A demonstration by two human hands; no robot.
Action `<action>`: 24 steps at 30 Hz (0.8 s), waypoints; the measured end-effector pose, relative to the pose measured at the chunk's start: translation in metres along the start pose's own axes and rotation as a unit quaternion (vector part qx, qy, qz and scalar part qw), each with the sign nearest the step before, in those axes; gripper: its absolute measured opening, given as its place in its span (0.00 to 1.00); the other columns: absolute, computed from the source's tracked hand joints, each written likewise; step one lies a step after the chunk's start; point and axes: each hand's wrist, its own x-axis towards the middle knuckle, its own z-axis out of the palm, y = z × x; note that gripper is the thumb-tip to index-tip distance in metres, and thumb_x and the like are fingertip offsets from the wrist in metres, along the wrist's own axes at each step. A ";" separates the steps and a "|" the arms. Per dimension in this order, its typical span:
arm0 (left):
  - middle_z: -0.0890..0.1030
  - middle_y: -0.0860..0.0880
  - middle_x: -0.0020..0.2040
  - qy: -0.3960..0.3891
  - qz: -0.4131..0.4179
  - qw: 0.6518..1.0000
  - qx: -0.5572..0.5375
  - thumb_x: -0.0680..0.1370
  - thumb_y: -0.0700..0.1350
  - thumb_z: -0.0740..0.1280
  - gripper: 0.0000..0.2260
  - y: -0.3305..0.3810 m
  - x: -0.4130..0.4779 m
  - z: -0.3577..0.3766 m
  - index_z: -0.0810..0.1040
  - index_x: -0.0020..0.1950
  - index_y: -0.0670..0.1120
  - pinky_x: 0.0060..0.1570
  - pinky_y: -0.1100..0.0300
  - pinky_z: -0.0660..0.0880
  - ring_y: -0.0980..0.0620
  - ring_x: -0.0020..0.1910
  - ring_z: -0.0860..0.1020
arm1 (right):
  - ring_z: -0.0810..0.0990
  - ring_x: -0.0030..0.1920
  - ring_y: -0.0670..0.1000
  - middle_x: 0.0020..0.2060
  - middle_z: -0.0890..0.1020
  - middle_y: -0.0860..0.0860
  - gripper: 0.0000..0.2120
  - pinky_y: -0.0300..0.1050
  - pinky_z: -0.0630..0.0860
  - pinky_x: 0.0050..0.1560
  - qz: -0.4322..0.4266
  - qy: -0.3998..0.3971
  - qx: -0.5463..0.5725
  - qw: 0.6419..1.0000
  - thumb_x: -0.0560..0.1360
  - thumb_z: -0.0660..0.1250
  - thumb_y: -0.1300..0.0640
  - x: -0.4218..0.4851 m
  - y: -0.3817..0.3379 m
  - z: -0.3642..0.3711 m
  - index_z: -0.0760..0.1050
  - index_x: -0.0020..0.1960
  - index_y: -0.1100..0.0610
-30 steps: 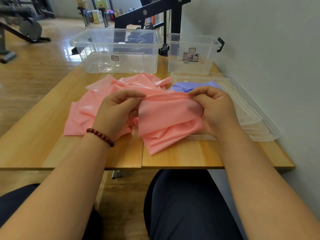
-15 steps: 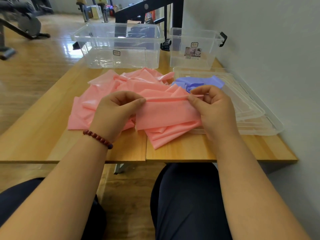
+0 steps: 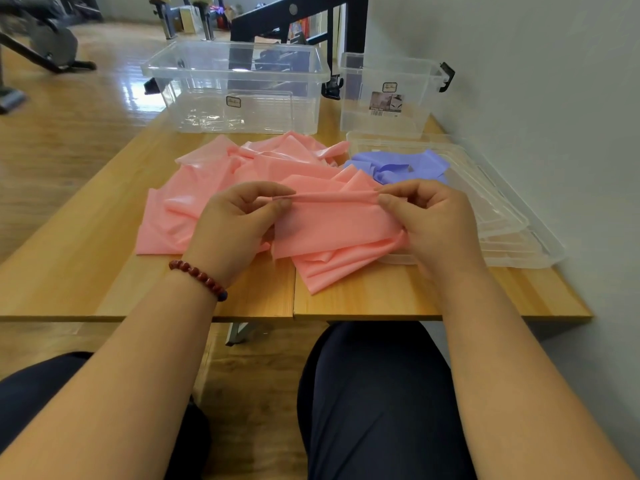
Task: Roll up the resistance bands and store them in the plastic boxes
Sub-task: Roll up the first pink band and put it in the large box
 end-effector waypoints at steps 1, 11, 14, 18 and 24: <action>0.82 0.43 0.44 0.000 -0.001 1.000 -0.001 0.77 0.42 0.70 0.10 0.000 0.000 0.000 0.85 0.41 0.57 0.53 0.38 0.78 0.46 0.44 0.78 | 0.82 0.44 0.41 0.41 0.85 0.45 0.07 0.34 0.76 0.47 -0.003 -0.003 0.005 1.000 0.73 0.74 0.62 0.000 0.000 0.000 0.82 0.43 0.50; 0.77 0.47 0.38 -0.035 -0.034 0.992 -0.120 0.78 0.36 0.65 0.15 0.001 -0.001 0.000 0.87 0.41 0.52 0.34 0.61 0.75 0.53 0.37 0.74 | 0.80 0.44 0.36 0.40 0.83 0.39 0.03 0.26 0.71 0.44 -0.044 0.026 -0.061 0.997 0.78 0.69 0.56 -0.005 0.001 0.001 0.82 0.49 0.51; 0.74 0.47 0.36 -0.039 -0.043 0.991 -0.119 0.79 0.36 0.65 0.15 -0.001 0.001 -0.003 0.87 0.41 0.52 0.30 0.60 0.73 0.52 0.34 0.73 | 0.81 0.46 0.36 0.40 0.83 0.36 0.05 0.27 0.72 0.47 -0.050 0.019 -0.052 0.997 0.77 0.70 0.58 -0.005 0.001 0.002 0.82 0.48 0.48; 0.75 0.48 0.33 -0.041 -0.058 0.990 -0.119 0.79 0.36 0.64 0.17 0.001 0.000 -0.003 0.86 0.39 0.52 0.30 0.59 0.69 0.53 0.30 0.73 | 0.81 0.45 0.38 0.38 0.84 0.38 0.09 0.30 0.74 0.46 -0.034 0.012 -0.006 0.999 0.76 0.71 0.60 -0.005 0.000 0.002 0.82 0.44 0.45; 0.75 0.42 0.40 -0.049 -0.074 0.985 -0.146 0.73 0.37 0.65 0.12 -0.002 0.003 -0.003 0.87 0.38 0.48 0.38 0.57 0.72 0.47 0.37 0.72 | 0.81 0.45 0.39 0.40 0.84 0.39 0.12 0.31 0.74 0.44 -0.009 0.011 0.001 1.000 0.75 0.71 0.62 -0.005 0.001 0.002 0.83 0.41 0.44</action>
